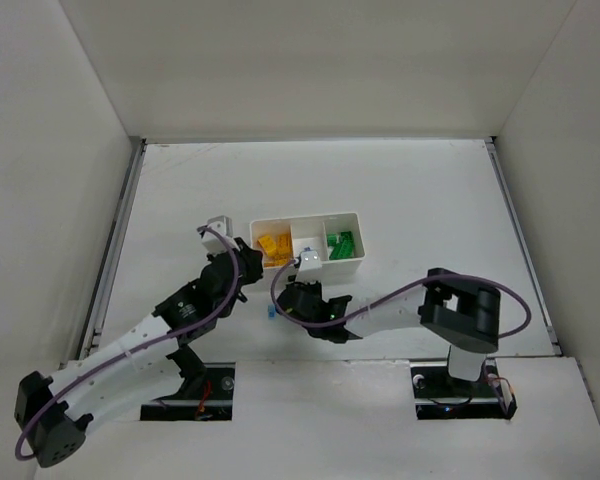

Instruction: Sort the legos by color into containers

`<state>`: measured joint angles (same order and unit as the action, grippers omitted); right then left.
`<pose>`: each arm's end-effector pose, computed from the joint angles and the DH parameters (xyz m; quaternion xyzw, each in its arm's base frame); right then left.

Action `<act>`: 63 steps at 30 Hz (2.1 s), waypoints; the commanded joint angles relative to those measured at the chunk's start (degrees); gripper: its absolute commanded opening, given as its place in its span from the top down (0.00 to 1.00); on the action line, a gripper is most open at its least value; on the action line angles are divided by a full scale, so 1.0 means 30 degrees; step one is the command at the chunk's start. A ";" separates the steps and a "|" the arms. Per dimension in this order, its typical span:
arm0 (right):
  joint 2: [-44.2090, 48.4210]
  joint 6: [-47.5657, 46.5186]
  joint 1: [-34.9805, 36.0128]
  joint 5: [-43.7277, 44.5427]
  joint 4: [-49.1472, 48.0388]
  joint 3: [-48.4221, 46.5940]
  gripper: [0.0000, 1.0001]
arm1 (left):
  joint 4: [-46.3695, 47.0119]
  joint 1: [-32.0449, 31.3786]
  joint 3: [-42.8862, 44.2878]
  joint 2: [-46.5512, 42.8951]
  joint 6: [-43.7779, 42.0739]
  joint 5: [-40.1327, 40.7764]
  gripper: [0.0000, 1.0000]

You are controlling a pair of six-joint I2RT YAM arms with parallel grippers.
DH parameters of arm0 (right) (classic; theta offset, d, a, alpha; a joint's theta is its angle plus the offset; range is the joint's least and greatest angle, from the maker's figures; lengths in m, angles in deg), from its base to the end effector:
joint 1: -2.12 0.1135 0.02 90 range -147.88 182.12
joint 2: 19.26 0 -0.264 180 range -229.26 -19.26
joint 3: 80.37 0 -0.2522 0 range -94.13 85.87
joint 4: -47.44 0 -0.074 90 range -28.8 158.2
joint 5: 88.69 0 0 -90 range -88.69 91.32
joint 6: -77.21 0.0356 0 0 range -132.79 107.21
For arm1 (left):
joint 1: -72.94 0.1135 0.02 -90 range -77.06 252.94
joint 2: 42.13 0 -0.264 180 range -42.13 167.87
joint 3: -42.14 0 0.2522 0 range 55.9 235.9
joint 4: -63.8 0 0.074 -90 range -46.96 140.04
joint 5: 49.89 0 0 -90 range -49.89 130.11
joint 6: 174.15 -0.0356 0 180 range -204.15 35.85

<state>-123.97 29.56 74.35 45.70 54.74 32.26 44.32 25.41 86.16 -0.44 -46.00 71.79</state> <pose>0.1331 0.3336 0.1460 -0.0795 0.8630 0.1120 0.4862 0.1316 -0.1161 0.2686 -0.0982 0.7847 -0.2274 0.5682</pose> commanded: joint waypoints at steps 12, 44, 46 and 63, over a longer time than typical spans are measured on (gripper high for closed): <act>0.9644 0.1324 0.2481 0.0969 0.1418 0.5122 0.77 | 0.5919 -0.0812 0.5993 1.0793 -0.1320 -0.2826 0.85; 0.4995 -0.5590 -0.5456 -0.4247 -0.2212 -0.0908 0.77 | -0.4210 -0.4002 -0.0914 0.0579 0.1838 0.2007 0.58; 0.4057 -0.5620 -0.5779 -0.4247 -0.1979 -0.1640 0.76 | -0.5326 -0.4530 -0.1296 0.0254 0.2864 0.2066 0.57; 0.6274 -0.5299 -0.4874 -0.3544 -0.1128 -0.0067 0.56 | -0.2666 -0.6935 -0.1767 0.4704 0.4216 0.1129 0.58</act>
<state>-110.57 12.97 57.48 33.87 52.38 29.31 33.18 4.69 81.53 12.52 -34.68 74.83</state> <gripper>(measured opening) 0.448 0.425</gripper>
